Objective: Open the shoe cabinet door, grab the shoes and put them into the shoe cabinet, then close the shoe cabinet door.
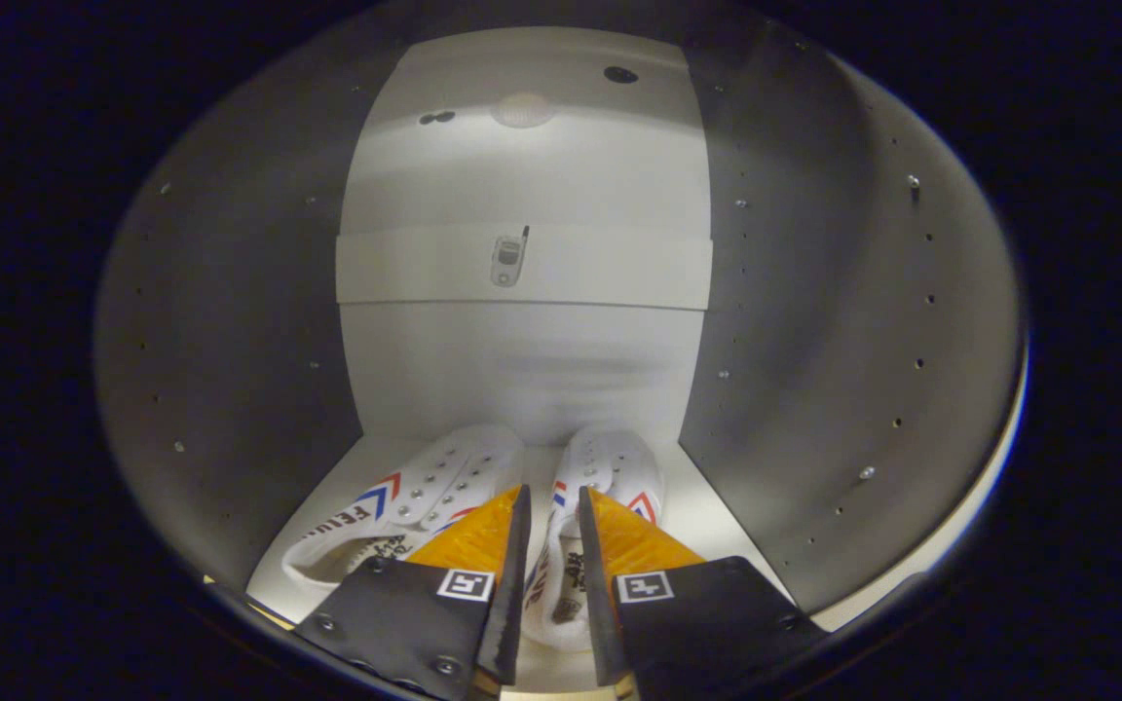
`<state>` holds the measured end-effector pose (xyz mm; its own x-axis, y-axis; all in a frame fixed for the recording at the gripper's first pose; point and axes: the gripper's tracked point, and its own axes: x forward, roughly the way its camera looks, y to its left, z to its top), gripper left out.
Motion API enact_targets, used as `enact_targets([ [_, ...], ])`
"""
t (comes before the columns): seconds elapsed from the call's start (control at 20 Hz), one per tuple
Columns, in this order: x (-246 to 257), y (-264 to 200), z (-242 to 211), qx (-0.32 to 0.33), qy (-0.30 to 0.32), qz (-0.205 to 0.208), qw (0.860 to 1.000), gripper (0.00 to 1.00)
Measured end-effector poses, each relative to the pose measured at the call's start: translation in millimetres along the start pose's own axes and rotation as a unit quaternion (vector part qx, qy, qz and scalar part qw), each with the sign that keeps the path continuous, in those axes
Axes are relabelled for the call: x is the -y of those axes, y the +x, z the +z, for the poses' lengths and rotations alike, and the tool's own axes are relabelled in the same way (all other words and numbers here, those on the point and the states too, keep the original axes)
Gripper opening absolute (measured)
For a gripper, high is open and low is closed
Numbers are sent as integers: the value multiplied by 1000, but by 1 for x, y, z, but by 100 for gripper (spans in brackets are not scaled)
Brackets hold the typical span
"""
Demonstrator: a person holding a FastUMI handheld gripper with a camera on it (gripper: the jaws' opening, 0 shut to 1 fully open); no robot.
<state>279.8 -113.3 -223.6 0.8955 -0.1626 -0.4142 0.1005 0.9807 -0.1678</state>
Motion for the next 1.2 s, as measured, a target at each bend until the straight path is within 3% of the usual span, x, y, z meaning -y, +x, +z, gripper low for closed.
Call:
enact_targets([
  [0.45, -17, -62, 5, 23, 3, 5, 1000, 32],
  [1.2, -8, -236, 23, 86, 26, -3, 996, 32],
])
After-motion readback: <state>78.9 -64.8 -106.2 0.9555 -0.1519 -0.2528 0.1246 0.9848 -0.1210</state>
